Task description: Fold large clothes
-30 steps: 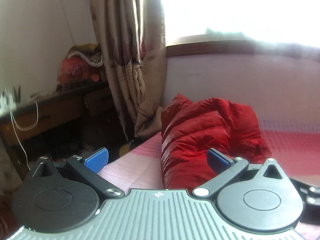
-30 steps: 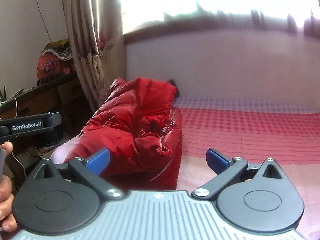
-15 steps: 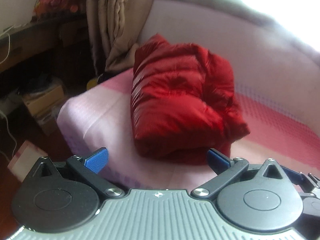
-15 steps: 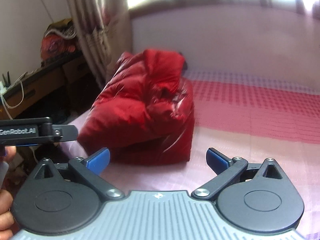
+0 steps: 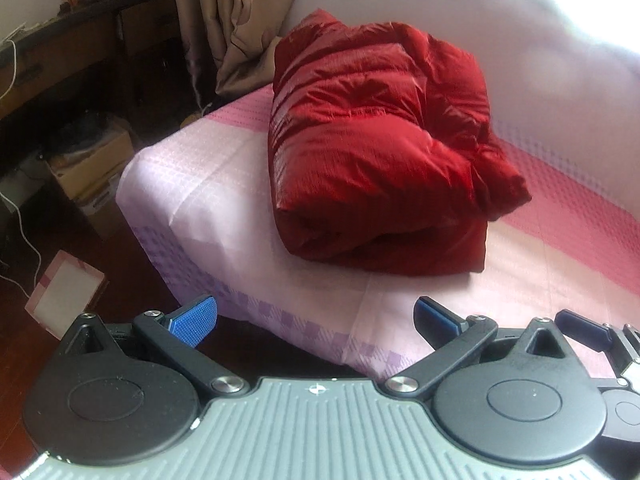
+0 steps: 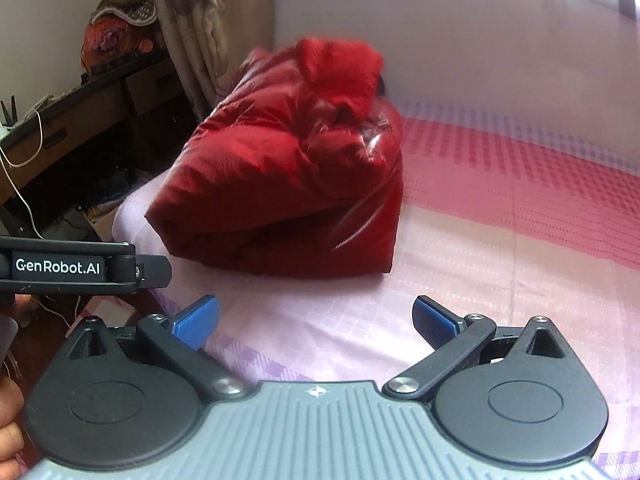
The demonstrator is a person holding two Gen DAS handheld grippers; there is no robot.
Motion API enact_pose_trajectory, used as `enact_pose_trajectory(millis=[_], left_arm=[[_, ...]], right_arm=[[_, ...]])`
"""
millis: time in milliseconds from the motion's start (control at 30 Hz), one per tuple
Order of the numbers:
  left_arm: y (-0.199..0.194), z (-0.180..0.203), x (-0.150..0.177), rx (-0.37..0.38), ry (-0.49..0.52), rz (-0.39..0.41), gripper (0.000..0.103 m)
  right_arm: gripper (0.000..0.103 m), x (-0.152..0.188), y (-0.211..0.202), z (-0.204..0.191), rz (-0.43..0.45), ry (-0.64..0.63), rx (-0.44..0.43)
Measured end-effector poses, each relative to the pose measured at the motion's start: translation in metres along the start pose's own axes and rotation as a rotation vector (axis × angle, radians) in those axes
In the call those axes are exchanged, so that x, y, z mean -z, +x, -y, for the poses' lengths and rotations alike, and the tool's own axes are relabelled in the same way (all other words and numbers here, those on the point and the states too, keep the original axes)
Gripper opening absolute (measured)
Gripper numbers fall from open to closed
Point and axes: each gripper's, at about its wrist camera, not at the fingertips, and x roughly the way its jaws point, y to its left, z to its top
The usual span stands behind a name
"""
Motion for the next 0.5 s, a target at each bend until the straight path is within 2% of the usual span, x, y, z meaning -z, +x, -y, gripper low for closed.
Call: enact_pose_trajectory(millis=[233,400,500], left_arm=[[0.010,-0.001,0.005,0.010,-0.015,-0.047,0.103],[0.010,0.000,0.010,-0.024,-0.002,-0.020,0.103],[0.014,-0.001,0.011,-0.026,-0.008,-0.030,0.103]], right_arm=[[0.103,0.007,0.007,0.002,-0.032,-0.006,-0.001],[0.103,0.012,0.013,0.003,-0.061,-0.004,0.006],[0.103,0.013,0.016,0.005,-0.074,0.009,0.006]])
